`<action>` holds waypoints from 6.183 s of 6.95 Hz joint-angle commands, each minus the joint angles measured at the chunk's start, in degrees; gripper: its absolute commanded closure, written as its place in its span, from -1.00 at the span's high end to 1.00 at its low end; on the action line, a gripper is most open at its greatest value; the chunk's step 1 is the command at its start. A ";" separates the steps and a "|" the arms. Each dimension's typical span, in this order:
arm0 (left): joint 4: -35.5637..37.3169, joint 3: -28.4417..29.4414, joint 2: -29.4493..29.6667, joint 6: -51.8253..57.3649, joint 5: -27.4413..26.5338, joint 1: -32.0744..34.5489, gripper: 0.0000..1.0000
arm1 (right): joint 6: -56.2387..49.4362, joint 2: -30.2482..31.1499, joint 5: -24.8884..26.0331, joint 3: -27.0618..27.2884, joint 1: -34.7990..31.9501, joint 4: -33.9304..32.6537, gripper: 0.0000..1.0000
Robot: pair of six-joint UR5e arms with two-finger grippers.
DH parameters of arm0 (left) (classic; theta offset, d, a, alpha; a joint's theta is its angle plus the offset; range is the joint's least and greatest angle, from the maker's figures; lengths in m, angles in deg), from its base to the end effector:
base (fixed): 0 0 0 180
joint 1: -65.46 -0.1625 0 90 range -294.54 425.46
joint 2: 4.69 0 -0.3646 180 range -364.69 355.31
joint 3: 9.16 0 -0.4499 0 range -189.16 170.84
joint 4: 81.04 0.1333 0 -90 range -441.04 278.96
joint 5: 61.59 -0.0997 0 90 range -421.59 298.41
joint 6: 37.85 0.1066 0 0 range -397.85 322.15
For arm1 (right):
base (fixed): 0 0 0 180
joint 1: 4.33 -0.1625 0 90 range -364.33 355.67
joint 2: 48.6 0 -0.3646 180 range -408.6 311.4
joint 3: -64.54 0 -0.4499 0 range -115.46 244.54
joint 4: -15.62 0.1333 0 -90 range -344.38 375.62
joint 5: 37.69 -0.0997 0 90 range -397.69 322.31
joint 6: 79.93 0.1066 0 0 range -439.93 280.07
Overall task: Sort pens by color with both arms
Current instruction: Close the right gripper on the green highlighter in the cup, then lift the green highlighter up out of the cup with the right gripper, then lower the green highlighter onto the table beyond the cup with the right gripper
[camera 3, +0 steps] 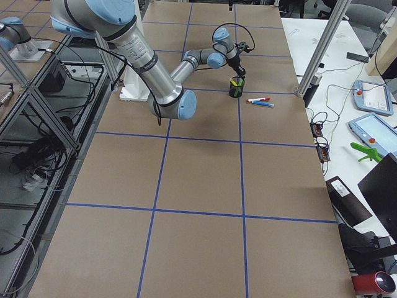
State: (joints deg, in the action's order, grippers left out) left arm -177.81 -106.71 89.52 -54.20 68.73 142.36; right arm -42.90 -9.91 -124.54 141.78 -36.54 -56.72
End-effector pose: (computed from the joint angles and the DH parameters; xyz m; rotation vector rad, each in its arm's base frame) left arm 0.0705 -0.5869 0.4798 0.1224 0.7530 0.0598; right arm -0.5861 -0.5337 0.0864 0.7039 -0.6909 -0.3057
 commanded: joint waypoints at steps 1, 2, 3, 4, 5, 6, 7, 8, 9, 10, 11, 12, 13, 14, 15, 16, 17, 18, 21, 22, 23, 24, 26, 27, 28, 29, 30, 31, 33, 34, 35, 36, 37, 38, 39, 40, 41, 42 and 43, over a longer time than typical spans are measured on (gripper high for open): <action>0.00 0.00 0.00 0.00 0.02 0.00 1.00 | -0.46 -0.11 0.02 -0.07 -0.05 0.00 -0.22; 0.00 0.00 0.00 0.00 -0.07 0.00 1.00 | -0.55 -0.11 0.11 -0.16 -0.14 0.00 -0.22; 0.00 0.00 0.09 0.00 0.02 0.00 1.00 | -0.73 -0.20 0.02 -0.16 -0.40 0.09 -0.22; 0.00 0.00 0.09 0.00 -0.07 0.00 1.00 | -0.82 -0.28 0.02 -0.24 -0.67 0.09 -0.22; 0.00 0.00 0.18 0.00 0.02 0.00 1.00 | -0.82 -0.28 0.11 -0.33 -0.84 0.09 -0.22; 0.00 -0.09 0.18 0.00 0.02 0.00 1.00 | -0.82 -0.28 0.02 -0.51 -1.19 0.09 -0.22; 0.00 0.00 0.26 0.00 0.02 0.00 1.00 | -0.82 -0.20 0.11 -0.60 -1.37 0.09 -0.22; 0.00 -0.09 0.26 0.00 0.02 0.00 1.00 | -0.73 -0.02 0.11 -0.60 -1.63 0.09 -0.21; 0.00 -0.09 0.26 0.00 0.02 0.00 1.00 | -0.56 0.07 0.11 -0.68 -1.81 0.09 -0.20; 0.00 -0.09 0.26 0.00 -0.07 0.00 1.00 | 0.14 0.24 0.11 -0.60 -1.81 0.09 -0.20; 0.00 -0.26 0.26 0.00 0.02 0.00 1.00 | 0.24 0.33 0.11 -0.60 -1.81 0.18 -0.28; 0.00 -0.26 0.35 0.17 -0.07 0.00 1.00 | 0.32 0.33 0.02 -0.60 -1.81 0.18 -0.50; 0.00 -0.18 0.79 0.18 -0.07 -0.09 1.00 | 1.02 0.42 0.02 -0.25 -1.72 0.09 -0.63; 0.09 0.00 0.79 0.35 -0.07 -0.09 1.00 | 2.51 0.42 -0.15 0.02 -1.72 0.09 -0.63; 0.09 -0.26 0.62 0.61 -0.07 0.00 1.00 | 2.61 0.33 -0.42 0.02 -1.72 0.18 -0.63; 0.26 -0.87 0.27 0.62 -0.07 0.09 1.00 | 2.61 0.24 -0.59 0.45 -1.72 0.09 -0.62; 0.18 -0.97 0.18 0.62 -0.07 0.09 1.00 | 2.78 -0.02 -2.16 1.68 -1.98 -0.09 -0.63; 0.18 -0.97 0.00 0.70 -0.07 0.09 1.00 | 2.79 -0.46 -2.87 2.99 -2.25 -0.35 -0.63; 0.18 -0.79 0.00 0.70 -0.07 0.00 1.00 | 2.79 -1.51 -6.20 5.98 -6.27 -2.01 -0.63; 0.18 -0.88 0.00 0.70 -0.07 0.09 1.00 | 2.70 -1.60 -10.13 8.52 -9.86 -5.76 -0.63; 0.18 -0.88 0.00 0.70 -0.07 0.00 1.00 | 2.52 -2.91 -12.35 7.93 -13.38 -5.80 -0.63; 0.18 -0.88 0.09 0.70 -0.07 0.00 1.00 | 2.87 -6.49 -14.55 4.71 -16.20 -5.80 -0.63; 0.09 -0.79 0.18 0.70 -0.07 0.00 1.00 | 3.57 -9.42 -10.47 -1.36 -16.84 1.17 -0.63; 0.09 -0.79 0.35 0.27 -0.07 0.00 1.00 | 5.40 -9.43 -7.65 -5.22 -16.06 8.80 -0.63; 0.09 -0.53 0.53 0.00 -0.15 -0.09 1.00 | 6.47 -9.25 -7.54 -8.13 -15.35 13.40 -0.63; 0.09 -0.35 0.70 -0.17 -0.16 -0.09 1.00 | 8.83 -9.34 -9.54 -9.46 -15.08 12.93 -0.63; 0.09 -0.35 0.88 -0.70 -0.16 -0.09 1.00 | 8.85 -9.34 -12.60 -10.34 -15.26 10.48 -0.63; 0.00 -0.18 0.88 -0.88 -0.16 -0.17 1.00 | 8.59 -9.25 -15.24 -10.44 -15.26 5.67 -0.63; 0.00 0.00 0.88 -0.79 -0.42 -0.17 1.00 | 7.54 -10.21 -15.62 -12.62 -15.17 1.32 -0.63; 0.00 0.00 0.88 -0.79 -0.51 -0.17 1.00 | 7.27 -11.61 -15.62 -14.20 -15.17 1.41 -0.63; 0.00 0.00 0.88 -1.05 -0.51 -0.17 1.00 | 6.57 -11.97 -15.45 -14.22 -15.17 1.58 -0.62; 0.09 -0.26 3.23 -6.88 -0.51 -0.26 1.00 | 6.48 -12.06 -15.01 -14.31 -14.73 1.76 -0.60; 0.18 -0.53 6.82 -14.60 -0.33 -1.31 1.00 | 6.48 -12.24 -14.83 -14.31 -14.56 1.85 -0.51; 0.26 -0.96 8.94 -20.59 -0.33 -5.32 1.00 | 6.91 -12.41 -14.57 -14.31 -14.38 1.93 0.39; 0.26 -1.23 10.71 -25.79 -0.50 -7.45 1.00 | 7.00 -12.41 -14.66 -14.22 -14.38 1.93 0.54; 0.35 -1.93 12.03 -30.28 -0.42 -9.47 1.00 | 7.09 -12.41 -14.66 -14.05 -14.38 2.02 0.57; 0.35 -2.37 13.43 -34.06 -0.42 -11.14 1.00 | 7.18 -11.80 -14.74 -13.44 -14.38 2.02 0.57; 0.35 -3.24 14.49 -37.67 -0.42 -12.73 1.00 | 7.27 -11.36 -14.74 -12.73 -14.38 2.72 0.57; 0.44 -3.69 16.68 -42.40 -0.51 -14.31 1.00 | 7.27 -10.66 -14.74 -11.68 -14.47 2.73 0.57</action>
State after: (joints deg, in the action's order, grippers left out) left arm -177.44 -109.77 104.14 -91.64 68.29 129.87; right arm -35.67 -21.27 -139.28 129.07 -50.93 -54.20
